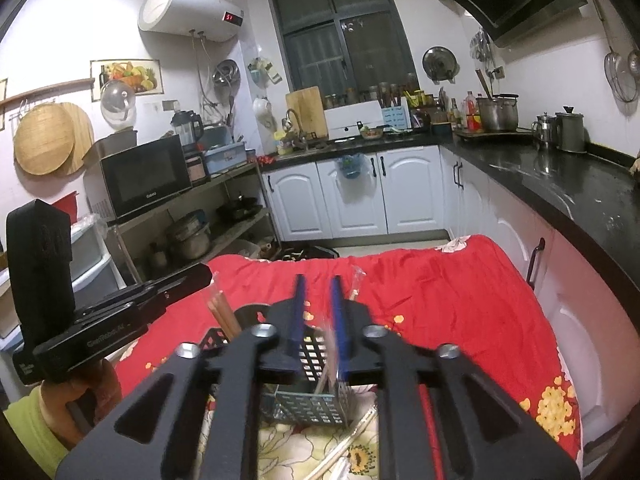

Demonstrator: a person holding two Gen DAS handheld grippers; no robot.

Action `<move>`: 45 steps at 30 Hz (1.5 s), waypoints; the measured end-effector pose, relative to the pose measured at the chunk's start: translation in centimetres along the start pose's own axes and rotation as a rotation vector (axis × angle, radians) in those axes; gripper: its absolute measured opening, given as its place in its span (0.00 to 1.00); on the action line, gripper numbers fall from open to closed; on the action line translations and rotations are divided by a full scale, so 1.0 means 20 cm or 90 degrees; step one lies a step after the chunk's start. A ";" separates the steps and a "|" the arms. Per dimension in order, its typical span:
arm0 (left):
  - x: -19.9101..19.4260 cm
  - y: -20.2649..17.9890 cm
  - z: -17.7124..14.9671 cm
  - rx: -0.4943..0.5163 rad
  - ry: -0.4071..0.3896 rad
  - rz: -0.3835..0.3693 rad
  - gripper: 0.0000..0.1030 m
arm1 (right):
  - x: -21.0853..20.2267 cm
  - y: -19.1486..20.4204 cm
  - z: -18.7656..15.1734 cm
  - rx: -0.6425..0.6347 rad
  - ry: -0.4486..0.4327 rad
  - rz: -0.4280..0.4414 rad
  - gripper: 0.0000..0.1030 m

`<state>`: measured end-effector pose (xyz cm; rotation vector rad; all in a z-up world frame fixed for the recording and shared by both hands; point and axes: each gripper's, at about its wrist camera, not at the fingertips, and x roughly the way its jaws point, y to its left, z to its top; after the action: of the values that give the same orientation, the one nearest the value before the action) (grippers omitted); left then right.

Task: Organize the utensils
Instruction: 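Open the left tool over the holder while the right tool releases its chopstick inside, then withdraw both open tools from the holder toward the remaining chopsticks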

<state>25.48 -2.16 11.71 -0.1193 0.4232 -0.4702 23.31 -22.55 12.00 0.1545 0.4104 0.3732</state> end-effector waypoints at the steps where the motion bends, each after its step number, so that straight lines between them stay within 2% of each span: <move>1: -0.01 0.00 0.00 -0.001 0.001 0.003 0.20 | 0.00 0.00 0.00 -0.002 0.002 0.000 0.25; 3: -0.02 0.01 -0.01 -0.005 0.003 0.008 0.23 | -0.02 0.00 -0.01 -0.008 0.007 0.000 0.27; 4: -0.03 0.01 -0.01 -0.007 0.004 0.010 0.26 | -0.02 0.00 -0.01 -0.010 0.007 -0.002 0.32; 8: -0.07 0.01 0.00 -0.011 -0.002 0.014 0.44 | -0.05 0.01 -0.02 -0.017 0.010 -0.004 0.40; 12: -0.12 0.00 0.00 -0.008 -0.004 0.022 0.58 | -0.09 0.00 -0.01 -0.015 0.006 0.000 0.53; 22: -0.26 -0.02 0.03 -0.018 -0.030 0.030 0.90 | -0.18 -0.02 -0.01 -0.031 0.000 -0.018 0.63; 31: -0.38 -0.05 0.00 -0.015 -0.042 0.038 0.90 | -0.33 -0.07 -0.04 -0.043 -0.011 -0.025 0.66; 45: -0.48 -0.05 -0.15 -0.051 -0.030 0.034 0.90 | -0.44 -0.10 -0.17 -0.048 0.008 -0.031 0.66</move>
<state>15.99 1.40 12.69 -0.1963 0.3979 -0.3973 15.04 -27.51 11.73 0.0680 0.4108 0.3417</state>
